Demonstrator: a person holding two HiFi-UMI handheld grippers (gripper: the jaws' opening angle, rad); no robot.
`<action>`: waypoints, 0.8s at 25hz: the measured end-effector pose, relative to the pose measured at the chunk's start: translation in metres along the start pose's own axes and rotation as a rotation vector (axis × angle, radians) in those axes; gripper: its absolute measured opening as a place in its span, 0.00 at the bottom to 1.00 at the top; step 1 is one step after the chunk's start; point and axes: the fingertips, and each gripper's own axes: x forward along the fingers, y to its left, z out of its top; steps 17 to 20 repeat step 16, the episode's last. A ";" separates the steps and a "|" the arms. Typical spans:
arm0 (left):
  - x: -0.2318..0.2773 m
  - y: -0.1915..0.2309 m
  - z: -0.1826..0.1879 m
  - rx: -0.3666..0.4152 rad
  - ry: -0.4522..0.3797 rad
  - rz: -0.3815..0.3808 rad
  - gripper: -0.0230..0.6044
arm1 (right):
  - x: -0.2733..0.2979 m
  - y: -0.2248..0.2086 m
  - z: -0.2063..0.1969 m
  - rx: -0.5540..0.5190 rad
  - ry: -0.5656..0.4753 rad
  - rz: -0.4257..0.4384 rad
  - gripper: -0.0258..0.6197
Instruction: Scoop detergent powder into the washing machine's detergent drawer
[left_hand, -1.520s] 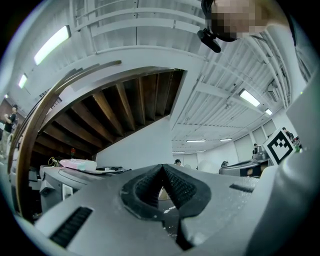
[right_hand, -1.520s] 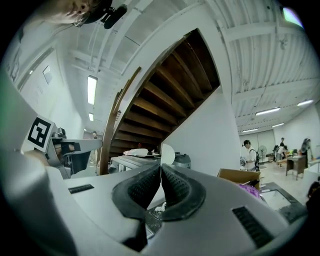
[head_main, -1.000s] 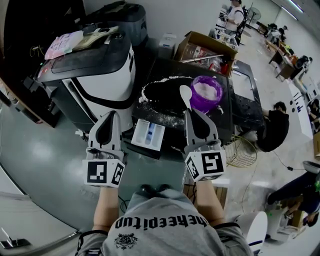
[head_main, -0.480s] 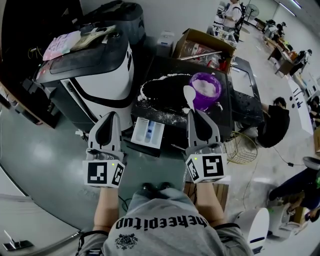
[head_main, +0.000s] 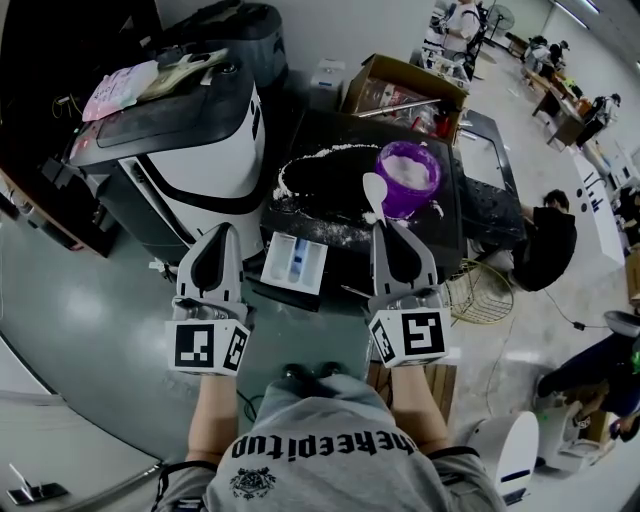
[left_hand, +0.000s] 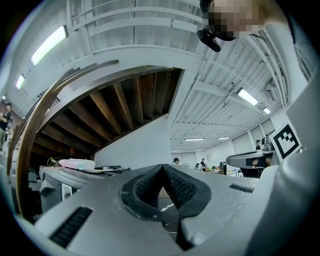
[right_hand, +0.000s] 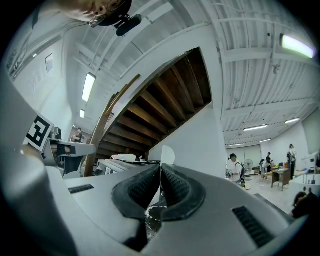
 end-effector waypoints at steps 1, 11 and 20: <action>0.000 0.000 0.000 0.000 0.000 -0.001 0.04 | 0.000 0.000 0.000 0.000 0.001 0.001 0.05; -0.001 -0.001 0.001 0.003 -0.001 0.006 0.04 | 0.000 0.002 -0.002 0.001 0.007 0.008 0.05; 0.001 -0.003 0.003 0.005 -0.001 0.005 0.04 | 0.001 0.000 0.000 0.001 0.003 0.009 0.05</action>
